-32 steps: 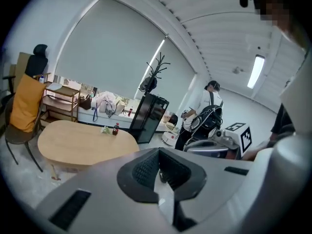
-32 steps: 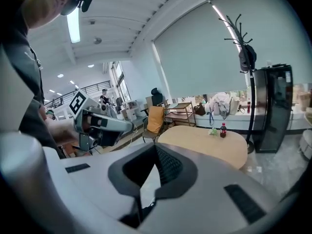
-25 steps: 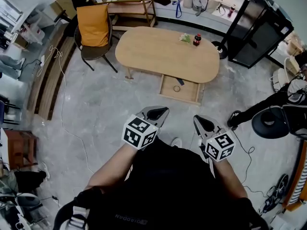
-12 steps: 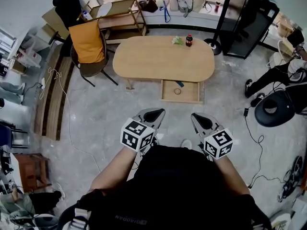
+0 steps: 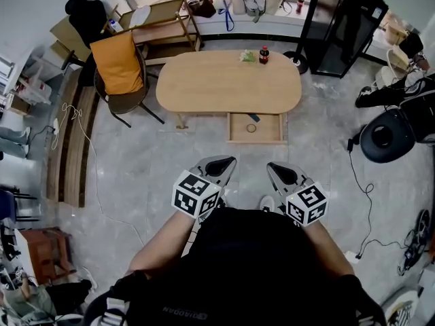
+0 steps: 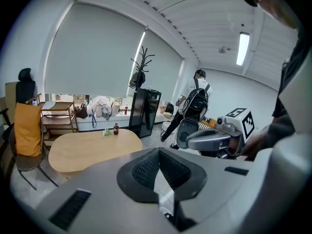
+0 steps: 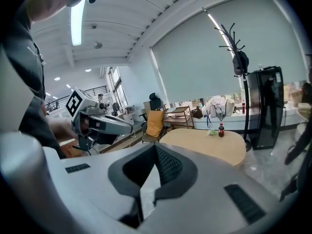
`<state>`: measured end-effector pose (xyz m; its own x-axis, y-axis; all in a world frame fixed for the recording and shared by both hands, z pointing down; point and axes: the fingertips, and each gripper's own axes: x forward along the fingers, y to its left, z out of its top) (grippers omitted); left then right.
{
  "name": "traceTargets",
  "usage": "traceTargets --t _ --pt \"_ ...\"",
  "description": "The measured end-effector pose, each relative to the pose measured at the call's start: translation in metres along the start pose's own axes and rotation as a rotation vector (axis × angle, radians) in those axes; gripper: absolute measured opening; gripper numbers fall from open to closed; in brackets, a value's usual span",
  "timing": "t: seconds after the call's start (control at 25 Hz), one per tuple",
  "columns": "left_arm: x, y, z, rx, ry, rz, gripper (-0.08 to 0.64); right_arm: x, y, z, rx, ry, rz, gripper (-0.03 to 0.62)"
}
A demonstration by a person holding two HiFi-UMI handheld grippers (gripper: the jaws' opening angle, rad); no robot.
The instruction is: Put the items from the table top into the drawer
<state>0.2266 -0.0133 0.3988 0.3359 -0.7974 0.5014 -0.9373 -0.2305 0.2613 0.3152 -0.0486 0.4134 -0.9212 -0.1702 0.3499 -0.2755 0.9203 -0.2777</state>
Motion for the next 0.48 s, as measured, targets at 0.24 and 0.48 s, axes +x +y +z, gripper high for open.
traceTargets --t 0.24,0.48 --pt "-0.005 0.009 0.003 0.004 -0.008 -0.003 0.0 0.007 0.002 0.008 -0.012 -0.003 -0.011 0.003" --pt "-0.005 0.013 0.004 0.011 -0.004 -0.011 0.0 0.011 0.002 0.008 -0.017 0.004 -0.018 0.003"
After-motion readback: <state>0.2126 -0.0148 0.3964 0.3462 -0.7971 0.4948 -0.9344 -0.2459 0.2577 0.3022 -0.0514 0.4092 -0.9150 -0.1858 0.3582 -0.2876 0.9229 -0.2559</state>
